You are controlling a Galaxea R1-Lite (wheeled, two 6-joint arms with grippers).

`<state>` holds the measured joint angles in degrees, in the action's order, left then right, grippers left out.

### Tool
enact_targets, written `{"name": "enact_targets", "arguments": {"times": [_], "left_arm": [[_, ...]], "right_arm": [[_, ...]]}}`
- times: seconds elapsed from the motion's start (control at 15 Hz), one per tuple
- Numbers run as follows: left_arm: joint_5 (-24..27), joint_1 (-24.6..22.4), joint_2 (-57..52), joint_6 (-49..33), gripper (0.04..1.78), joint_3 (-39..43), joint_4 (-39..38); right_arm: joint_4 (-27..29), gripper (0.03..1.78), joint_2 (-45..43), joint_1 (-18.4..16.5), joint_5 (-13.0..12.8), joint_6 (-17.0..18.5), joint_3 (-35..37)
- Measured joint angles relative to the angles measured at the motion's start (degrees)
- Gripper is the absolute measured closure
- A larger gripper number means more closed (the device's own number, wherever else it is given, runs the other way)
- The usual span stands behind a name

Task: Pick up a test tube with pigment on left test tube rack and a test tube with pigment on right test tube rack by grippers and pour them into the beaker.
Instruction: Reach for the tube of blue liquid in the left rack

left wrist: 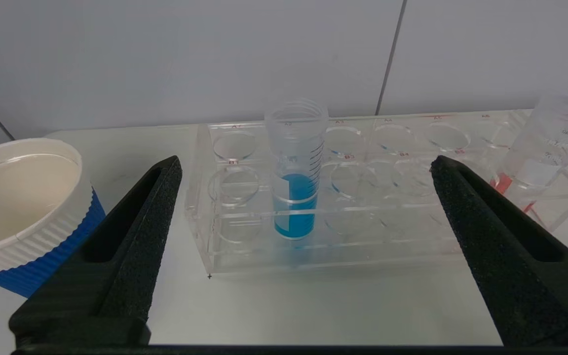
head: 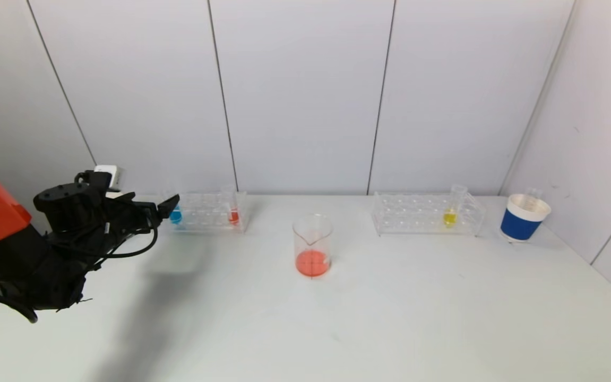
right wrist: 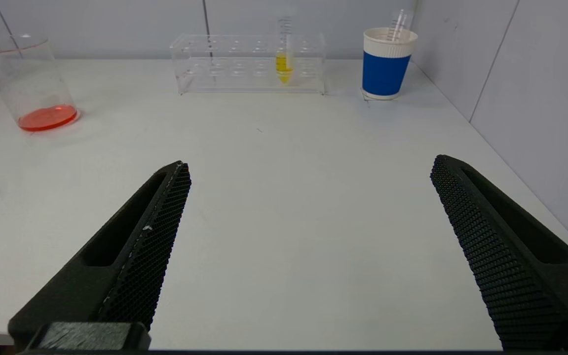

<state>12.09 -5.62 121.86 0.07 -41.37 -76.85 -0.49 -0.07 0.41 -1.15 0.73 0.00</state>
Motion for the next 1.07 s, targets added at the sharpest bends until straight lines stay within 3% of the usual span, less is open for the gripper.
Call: {"name": "enact_targets", "arguments": {"times": [0.33, 1.07], "left_arm": [[0.3, -0.8, 3.7, -0.1, 0.06, -2.7, -0.7], [6.2, -2.4, 6.8, -0.3, 0.06, -4.9, -1.9]], "right_arm": [[0.0, 0.04, 0.0, 0.0, 0.0, 0.0, 0.0], [0.0, 0.04, 0.0, 0.0, 0.0, 0.0, 0.0]]}}
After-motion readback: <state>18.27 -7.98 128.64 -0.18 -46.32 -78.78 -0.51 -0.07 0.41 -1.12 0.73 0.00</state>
